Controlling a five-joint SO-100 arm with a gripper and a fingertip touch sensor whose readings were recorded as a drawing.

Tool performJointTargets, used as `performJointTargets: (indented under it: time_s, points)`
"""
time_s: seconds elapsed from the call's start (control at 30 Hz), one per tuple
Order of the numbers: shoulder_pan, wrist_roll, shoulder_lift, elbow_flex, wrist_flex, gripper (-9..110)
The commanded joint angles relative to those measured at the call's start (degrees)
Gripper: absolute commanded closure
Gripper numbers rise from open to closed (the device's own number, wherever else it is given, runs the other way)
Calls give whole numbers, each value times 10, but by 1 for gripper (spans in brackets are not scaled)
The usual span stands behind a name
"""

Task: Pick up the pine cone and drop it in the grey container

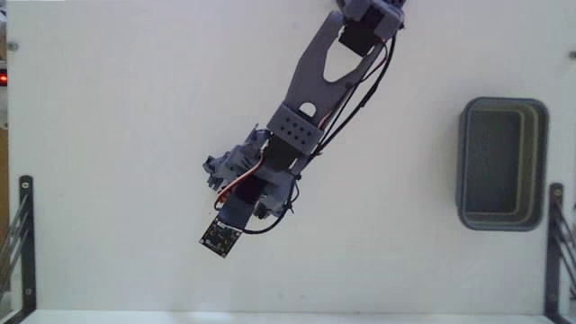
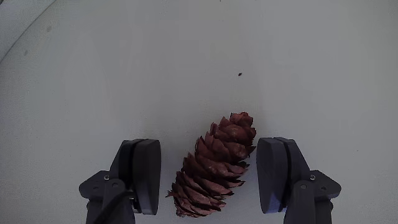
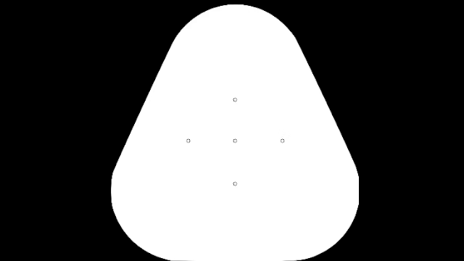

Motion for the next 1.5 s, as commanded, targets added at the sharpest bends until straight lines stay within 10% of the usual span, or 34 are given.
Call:
performJointTargets:
  time_s: [0.0,1.47]
  points:
    - [15,3,21,2,-12,9]
    - [15,3,21,2,-12,22]
